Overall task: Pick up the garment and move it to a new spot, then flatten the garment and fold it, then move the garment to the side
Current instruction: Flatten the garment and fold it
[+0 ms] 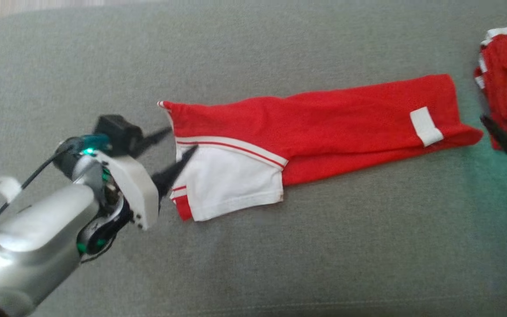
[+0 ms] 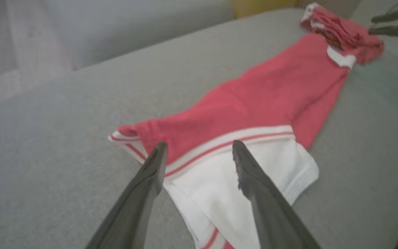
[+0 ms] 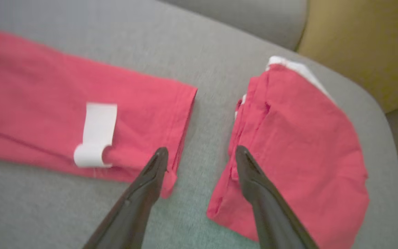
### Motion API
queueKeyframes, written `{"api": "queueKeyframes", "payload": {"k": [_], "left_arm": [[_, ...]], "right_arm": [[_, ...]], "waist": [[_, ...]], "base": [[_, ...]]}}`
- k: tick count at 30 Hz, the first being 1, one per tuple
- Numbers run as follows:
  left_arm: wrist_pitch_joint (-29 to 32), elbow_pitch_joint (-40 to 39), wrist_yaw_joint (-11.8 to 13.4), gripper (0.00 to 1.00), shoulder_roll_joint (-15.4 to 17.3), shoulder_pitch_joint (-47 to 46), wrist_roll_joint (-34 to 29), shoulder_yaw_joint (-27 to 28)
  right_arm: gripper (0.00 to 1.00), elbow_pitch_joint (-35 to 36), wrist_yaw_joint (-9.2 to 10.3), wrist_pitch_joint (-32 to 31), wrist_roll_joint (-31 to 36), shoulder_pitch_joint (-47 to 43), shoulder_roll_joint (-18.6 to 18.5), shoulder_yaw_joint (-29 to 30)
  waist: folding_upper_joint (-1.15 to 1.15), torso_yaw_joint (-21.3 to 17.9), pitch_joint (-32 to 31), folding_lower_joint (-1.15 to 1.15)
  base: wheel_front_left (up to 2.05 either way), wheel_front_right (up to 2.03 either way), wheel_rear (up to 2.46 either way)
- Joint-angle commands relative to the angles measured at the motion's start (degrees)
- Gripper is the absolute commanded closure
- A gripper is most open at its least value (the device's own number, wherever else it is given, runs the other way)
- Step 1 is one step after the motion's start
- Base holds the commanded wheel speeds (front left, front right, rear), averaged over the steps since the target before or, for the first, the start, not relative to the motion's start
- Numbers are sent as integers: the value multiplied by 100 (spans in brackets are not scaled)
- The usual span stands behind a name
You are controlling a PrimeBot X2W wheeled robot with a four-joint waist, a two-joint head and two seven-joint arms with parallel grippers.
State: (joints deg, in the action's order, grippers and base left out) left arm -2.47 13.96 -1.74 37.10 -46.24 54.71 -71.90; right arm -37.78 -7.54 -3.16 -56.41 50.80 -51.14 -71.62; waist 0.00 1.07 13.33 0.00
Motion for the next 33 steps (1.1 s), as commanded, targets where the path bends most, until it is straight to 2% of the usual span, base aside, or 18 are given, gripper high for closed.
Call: {"api": "queueKeyframes", "payload": {"k": [1,3,4,6,7,11,15,16,20,23,28,33], "left_arm": [[-368,48,244,0,18,-34,38,486],[-810,227,532,0,-149,65,66,710],[-1106,382,826,0,-309,181,94,1005],[-1227,435,1081,0,-434,273,-54,1334],[-1247,219,1369,0,-653,450,-280,2068],[-1251,-328,1545,0,-1110,1264,-1012,3547],[-1252,-625,1345,0,-1638,2132,-1642,4633],[-1252,-625,1345,0,-1638,2132,-1642,4633],[-1252,-720,930,0,-2157,2833,-2118,5445],[-1252,-696,549,0,-2514,3227,-2473,5878],[-1253,-490,-21,0,-2984,3584,-2978,6369],[-1253,-311,-328,0,-3235,3569,-3320,6634]], "right_arm": [[0,-52,5,243,-193,-35,-59,211],[0,-140,5,511,-365,-37,83,433],[0,-199,5,828,-609,-70,273,723],[0,-195,5,1206,-754,-108,452,979],[0,-223,5,1535,-835,-164,643,1238],[0,-159,5,1795,-669,-320,1067,1784],[0,224,5,1812,-68,-708,1664,3021],[0,224,5,1812,-68,-708,1664,3021],[0,735,5,1814,904,-1555,2386,4210],[0,1039,5,1814,1585,-2214,2950,4887],[0,1283,5,1815,2461,-2945,3611,5422],[0,1350,5,1815,2885,-3125,3867,5701]], "waist": [[0,-116,-149,0],[0,-167,-245,0],[0,-223,-346,0],[0,-266,-423,0],[0,-297,-490,0],[0,-365,-593,0],[0,-440,-677,0],[0,-440,-677,0],[0,-478,-730,0],[0,-481,-751,0],[0,-473,-721,0],[0,-402,-575,0]], "base": [[0,0,0],[0,0,0],[0,0,0],[0,0,0],[0,0,0],[0,0,0],[0,0,0],[0,0,0],[0,0,0],[0,0,0],[0,0,0],[0,0,0]]}}
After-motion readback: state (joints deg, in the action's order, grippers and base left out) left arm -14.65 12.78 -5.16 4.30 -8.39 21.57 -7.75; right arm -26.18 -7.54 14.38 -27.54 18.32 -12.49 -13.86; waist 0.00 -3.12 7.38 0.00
